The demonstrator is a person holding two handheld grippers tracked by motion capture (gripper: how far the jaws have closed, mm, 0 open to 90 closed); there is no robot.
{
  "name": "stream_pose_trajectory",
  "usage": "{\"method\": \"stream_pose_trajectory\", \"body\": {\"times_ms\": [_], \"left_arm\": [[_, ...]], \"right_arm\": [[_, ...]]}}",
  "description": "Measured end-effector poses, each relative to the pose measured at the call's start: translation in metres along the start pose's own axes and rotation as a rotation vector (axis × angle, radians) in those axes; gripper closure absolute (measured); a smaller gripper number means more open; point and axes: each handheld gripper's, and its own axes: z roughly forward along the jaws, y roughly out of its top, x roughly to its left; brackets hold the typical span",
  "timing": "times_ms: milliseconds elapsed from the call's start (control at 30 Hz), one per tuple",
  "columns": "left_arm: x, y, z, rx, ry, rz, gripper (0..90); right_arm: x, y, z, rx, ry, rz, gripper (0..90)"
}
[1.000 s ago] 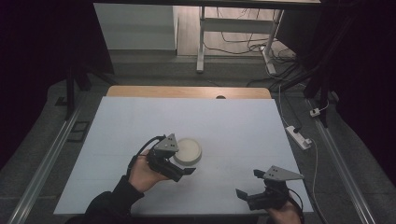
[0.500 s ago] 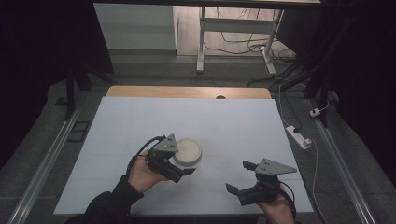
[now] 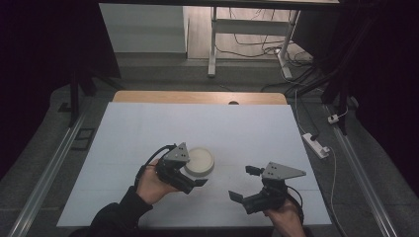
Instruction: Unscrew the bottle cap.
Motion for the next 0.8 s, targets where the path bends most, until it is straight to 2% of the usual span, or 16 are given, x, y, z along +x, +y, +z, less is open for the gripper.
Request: {"method": "stream_pose_trajectory", "body": {"times_ms": [267, 600, 800], "left_arm": [[0.0, -0.001, 0.001, 0.004, -0.003, 0.001, 7.4], [0.0, -0.001, 0.002, -0.004, -0.009, -0.005, 7.4], [0.0, -0.001, 0.002, -0.005, -0.008, -0.007, 7.4]], "right_arm": [[0.003, 0.006, 0.011, 0.015, 0.027, -0.014, 0.0], [0.008, 0.017, 0.021, 0.031, 0.01, -0.036, 0.0], [0.011, 0.026, 0.03, 0.037, 0.027, -0.036, 0.0]]}}
